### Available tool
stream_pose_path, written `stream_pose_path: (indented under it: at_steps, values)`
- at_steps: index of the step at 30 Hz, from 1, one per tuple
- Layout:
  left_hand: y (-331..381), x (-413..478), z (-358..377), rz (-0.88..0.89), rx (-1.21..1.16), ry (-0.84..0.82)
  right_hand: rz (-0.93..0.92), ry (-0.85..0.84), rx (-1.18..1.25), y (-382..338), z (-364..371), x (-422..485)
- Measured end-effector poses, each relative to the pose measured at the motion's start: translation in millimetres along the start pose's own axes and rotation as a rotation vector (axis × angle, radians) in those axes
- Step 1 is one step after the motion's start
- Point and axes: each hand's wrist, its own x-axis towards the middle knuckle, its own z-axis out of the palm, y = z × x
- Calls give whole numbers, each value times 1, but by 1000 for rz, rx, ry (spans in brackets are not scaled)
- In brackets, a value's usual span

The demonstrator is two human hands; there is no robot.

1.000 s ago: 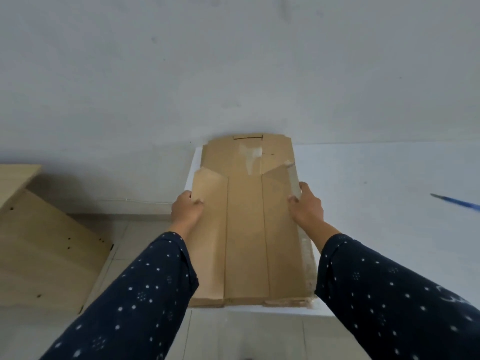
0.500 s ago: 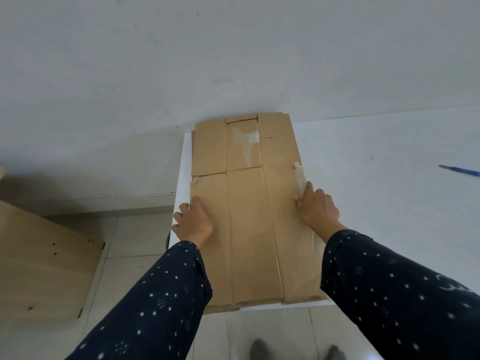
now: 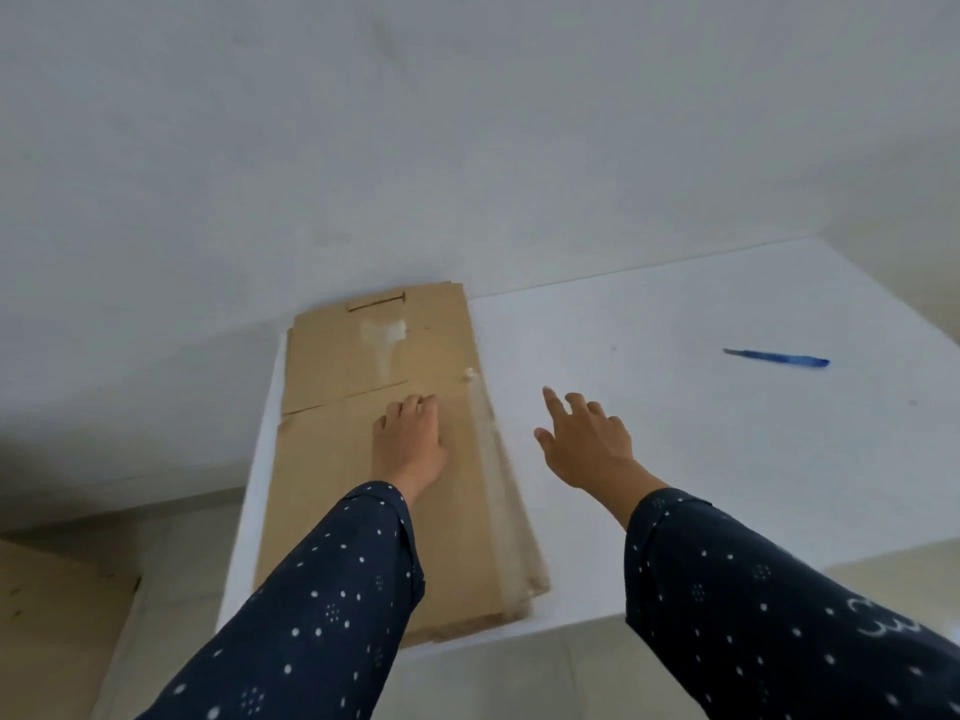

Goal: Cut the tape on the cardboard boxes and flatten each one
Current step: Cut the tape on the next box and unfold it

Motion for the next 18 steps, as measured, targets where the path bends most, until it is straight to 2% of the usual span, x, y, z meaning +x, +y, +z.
stream_pose_path:
  at_steps: [4, 10, 18]
  values:
    - [98, 2, 1, 45, 12, 1, -31, 48, 15, 85, -25, -21]
    - [263, -1, 9, 110, 99, 55, -38, 108, -85, 241, -62, -53]
    - [475, 20, 21, 270, 163, 44, 49, 118, -91, 438, -91, -74]
